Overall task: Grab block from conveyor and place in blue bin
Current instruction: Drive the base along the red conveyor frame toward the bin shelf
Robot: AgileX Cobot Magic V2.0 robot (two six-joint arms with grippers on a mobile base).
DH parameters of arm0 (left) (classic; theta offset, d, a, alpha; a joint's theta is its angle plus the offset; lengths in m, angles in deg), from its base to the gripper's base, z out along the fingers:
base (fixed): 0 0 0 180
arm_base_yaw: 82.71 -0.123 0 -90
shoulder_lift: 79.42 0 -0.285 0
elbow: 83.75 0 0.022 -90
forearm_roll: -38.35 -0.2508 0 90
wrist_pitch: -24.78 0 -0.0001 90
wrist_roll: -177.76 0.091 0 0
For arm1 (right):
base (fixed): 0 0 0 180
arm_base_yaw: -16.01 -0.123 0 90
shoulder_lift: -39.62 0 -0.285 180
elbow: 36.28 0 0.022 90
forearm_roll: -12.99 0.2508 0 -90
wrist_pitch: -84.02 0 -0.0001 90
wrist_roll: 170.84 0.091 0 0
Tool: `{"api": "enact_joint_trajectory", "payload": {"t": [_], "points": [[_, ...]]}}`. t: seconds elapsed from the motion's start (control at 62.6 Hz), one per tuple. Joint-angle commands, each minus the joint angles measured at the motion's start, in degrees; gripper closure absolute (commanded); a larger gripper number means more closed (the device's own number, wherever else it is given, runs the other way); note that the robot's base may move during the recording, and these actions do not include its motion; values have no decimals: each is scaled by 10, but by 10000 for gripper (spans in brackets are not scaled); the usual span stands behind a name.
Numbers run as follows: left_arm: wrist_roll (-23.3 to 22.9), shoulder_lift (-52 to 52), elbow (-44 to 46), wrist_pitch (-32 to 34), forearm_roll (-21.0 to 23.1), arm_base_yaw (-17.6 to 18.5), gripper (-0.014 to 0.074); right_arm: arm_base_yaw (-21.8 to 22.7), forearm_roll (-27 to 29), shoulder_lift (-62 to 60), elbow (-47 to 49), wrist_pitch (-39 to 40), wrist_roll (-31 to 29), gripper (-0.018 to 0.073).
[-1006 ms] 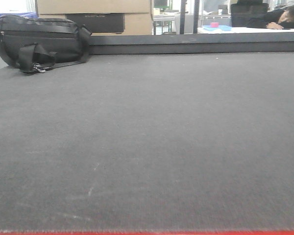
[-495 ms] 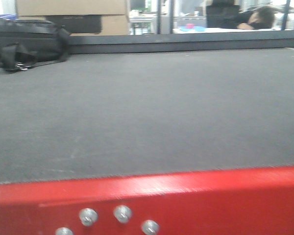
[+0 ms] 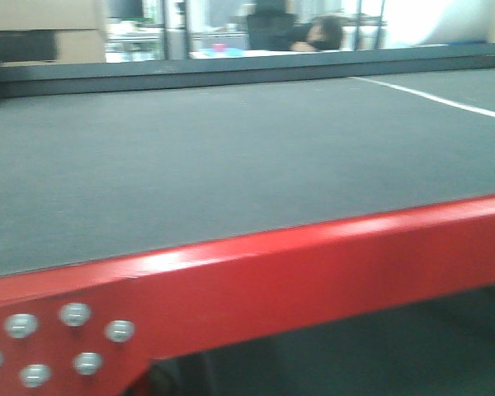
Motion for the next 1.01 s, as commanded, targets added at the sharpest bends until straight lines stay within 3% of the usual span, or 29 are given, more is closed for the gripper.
{"api": "enact_joint_trajectory", "payload": {"t": [0.0,0.99], "points": [[0,2,1,8,0,3,708,0,0,-1,3,13,-4,721],[0,2,1,8,0,3,708,0,0,-1,3,13,-4,721]]}}
